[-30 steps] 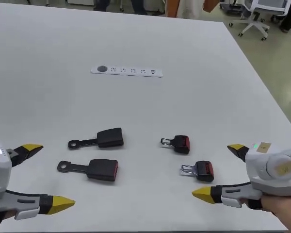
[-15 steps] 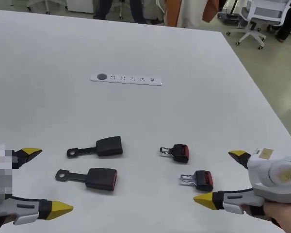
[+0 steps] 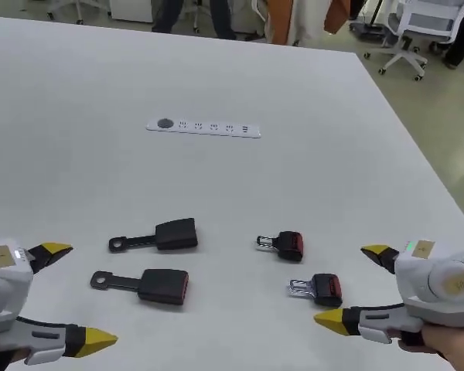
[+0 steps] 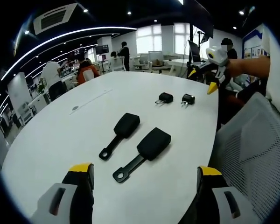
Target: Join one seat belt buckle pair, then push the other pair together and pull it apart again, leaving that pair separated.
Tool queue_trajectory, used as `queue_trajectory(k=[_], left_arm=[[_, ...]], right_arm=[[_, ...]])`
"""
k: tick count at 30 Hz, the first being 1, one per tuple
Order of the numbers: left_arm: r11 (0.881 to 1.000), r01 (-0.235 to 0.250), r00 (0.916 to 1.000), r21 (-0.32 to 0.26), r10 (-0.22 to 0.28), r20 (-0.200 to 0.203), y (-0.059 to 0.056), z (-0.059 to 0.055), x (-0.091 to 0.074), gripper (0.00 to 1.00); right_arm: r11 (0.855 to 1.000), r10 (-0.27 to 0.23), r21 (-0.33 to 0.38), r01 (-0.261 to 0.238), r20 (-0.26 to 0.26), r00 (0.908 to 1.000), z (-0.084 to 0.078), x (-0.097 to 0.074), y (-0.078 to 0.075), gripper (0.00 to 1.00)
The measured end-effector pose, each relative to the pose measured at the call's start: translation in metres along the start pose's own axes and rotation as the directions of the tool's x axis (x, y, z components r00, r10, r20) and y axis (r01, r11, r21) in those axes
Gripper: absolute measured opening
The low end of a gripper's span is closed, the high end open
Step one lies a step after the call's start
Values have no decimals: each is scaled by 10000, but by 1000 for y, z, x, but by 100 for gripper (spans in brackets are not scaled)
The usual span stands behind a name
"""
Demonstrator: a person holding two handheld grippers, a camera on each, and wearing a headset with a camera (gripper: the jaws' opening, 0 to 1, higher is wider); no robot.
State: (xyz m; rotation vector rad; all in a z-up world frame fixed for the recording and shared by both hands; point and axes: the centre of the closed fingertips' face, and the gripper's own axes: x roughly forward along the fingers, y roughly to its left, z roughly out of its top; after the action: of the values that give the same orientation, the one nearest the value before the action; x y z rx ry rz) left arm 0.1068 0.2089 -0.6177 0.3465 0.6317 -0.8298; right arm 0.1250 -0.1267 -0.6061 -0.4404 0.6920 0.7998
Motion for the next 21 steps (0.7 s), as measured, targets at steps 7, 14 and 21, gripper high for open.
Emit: queue_trajectory(k=[7, 14, 21], left_arm=[[9920, 494, 9986, 1166, -513, 131, -11, 5, 10, 84], [9812, 965, 9949, 1673, -903, -443, -21, 3, 20, 76], [9763, 1203, 9900, 1797, -1046, -944, -19, 1, 25, 69]], right_arm=[[9991, 247, -338, -255, -227, 9994, -5, 0, 7, 69], [9962, 656, -560, -672, -299, 9974, -8, 4, 9, 60], [9886, 867, -1173, -946, -706, 9937, -12, 10, 4, 55]])
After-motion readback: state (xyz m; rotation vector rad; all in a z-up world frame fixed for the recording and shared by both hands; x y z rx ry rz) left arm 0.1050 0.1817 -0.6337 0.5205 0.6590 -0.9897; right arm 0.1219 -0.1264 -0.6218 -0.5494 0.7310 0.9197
